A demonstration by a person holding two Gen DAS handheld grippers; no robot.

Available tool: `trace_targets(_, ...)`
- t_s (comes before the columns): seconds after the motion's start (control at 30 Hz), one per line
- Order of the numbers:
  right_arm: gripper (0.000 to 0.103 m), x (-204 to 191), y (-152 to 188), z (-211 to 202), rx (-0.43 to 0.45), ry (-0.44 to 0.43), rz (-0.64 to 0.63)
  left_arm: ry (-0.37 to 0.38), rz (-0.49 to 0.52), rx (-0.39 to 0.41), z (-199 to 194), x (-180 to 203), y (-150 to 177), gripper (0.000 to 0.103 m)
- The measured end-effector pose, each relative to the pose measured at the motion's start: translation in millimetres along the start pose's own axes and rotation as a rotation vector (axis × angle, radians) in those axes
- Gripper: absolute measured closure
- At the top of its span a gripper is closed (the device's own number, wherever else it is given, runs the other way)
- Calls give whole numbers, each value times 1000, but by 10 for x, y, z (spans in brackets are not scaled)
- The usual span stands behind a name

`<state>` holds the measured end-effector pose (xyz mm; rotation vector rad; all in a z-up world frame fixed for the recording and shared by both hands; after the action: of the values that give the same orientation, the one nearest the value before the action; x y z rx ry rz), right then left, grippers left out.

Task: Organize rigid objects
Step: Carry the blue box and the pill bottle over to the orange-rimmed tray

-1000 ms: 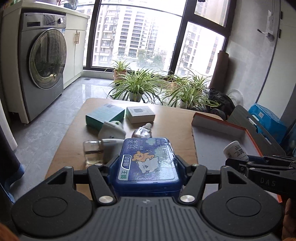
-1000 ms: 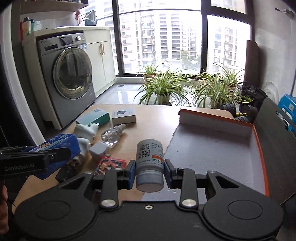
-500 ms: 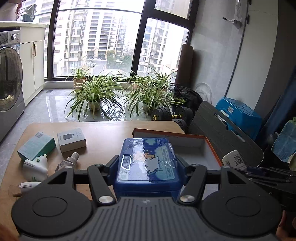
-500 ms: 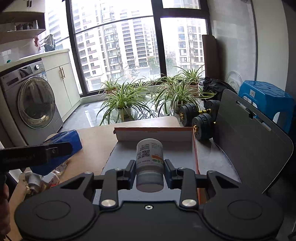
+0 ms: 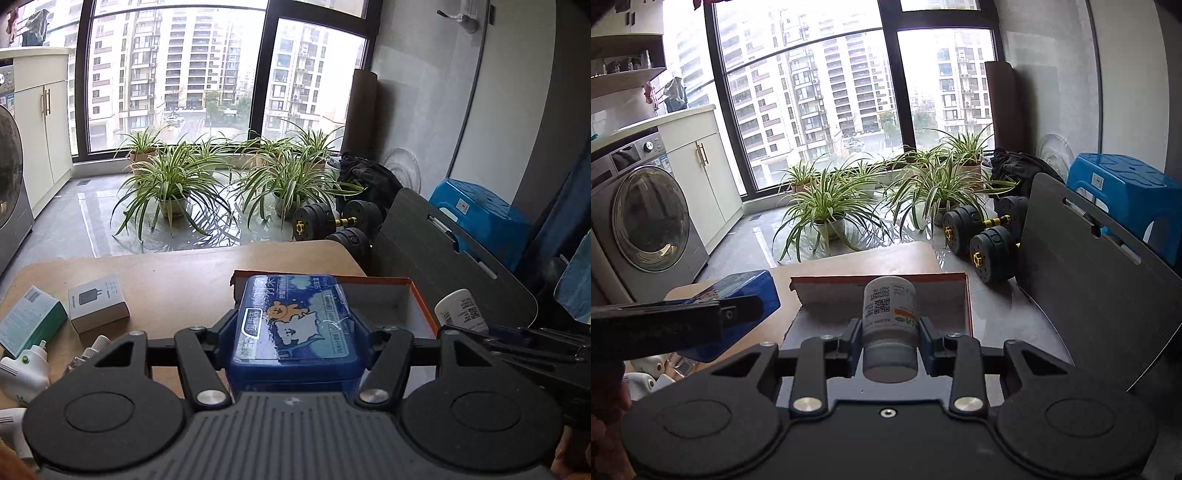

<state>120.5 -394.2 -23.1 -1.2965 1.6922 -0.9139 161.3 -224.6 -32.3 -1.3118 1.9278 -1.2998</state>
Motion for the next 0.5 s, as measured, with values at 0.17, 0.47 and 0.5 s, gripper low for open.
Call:
trace_targets(0.17,63,42,20,182,-14,4,7,-5,10,-16,137,-14,29,40)
trace_targets(0.47,63,44,16,425,-17,-4,-5,-16,32,-41,363,-41,28,40)
trace_targets(0.5,63,46,21,465,-20,-4,-4,-18,33,-42,389,-42,30,40)
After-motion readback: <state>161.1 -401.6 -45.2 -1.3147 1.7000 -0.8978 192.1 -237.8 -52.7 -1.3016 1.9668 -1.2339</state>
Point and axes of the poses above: each gripper's, at about its wrist camera, not at the fingertips, and z roughly the way its jaws point, x to its right, y to its underside, the point moved 7 cm from there along z, roughly the way its jaws point, and after that the axes turned 10 degrees about x, right-handed, at the moved point
